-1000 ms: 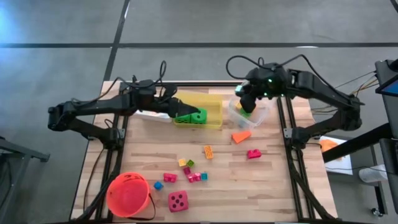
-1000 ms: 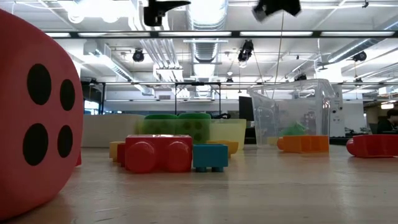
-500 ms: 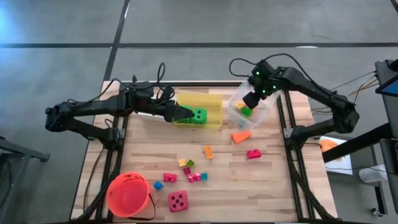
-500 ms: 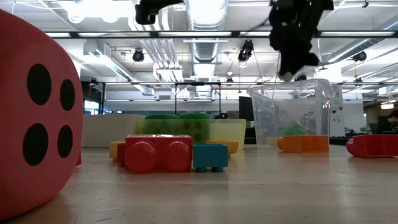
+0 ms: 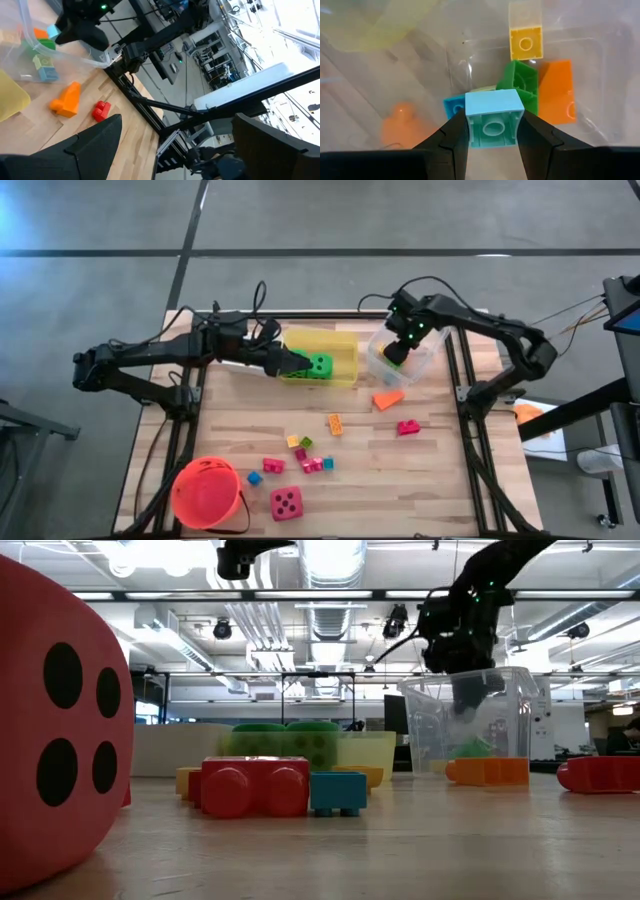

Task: Pick & Place Toys
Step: Put the light blue game piece into the transparent bin

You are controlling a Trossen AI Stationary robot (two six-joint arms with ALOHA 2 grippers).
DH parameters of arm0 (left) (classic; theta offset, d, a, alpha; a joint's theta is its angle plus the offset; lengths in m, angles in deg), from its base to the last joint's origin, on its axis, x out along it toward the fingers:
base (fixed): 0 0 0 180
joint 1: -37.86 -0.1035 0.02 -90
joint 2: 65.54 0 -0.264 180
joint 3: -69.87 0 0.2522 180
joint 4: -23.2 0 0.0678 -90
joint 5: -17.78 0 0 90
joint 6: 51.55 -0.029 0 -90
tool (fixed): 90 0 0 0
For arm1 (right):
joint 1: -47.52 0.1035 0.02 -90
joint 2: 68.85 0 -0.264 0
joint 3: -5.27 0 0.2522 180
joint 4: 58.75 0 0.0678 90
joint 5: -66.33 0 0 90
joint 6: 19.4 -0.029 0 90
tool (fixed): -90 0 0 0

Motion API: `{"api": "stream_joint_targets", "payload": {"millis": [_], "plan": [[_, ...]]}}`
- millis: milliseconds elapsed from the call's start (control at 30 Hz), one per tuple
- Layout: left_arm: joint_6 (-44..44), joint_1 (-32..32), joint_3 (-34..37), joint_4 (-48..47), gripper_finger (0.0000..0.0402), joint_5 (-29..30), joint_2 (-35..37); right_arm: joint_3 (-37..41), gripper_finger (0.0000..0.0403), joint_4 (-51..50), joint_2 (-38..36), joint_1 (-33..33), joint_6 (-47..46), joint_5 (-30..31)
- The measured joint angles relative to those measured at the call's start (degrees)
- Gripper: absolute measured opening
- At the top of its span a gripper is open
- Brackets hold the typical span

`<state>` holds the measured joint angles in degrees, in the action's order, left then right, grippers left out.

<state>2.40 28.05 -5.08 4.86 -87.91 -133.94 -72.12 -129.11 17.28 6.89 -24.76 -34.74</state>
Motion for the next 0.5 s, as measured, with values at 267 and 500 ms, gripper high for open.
{"api": "stream_joint_targets", "payload": {"millis": [267, 500], "plan": [[-0.20, 0.89, 0.00, -0.10, 0.0364, 0.00, 0.00, 6.20, 0.0125, 4.66, 2.36, -0.04, -2.23, 0.04], [-0.17, 0.87, 0.02, -0.17, 0.0364, 0.00, 0.00, 9.53, 0.0125, 9.19, 1.68, -0.08, -4.07, 0.68]]}}
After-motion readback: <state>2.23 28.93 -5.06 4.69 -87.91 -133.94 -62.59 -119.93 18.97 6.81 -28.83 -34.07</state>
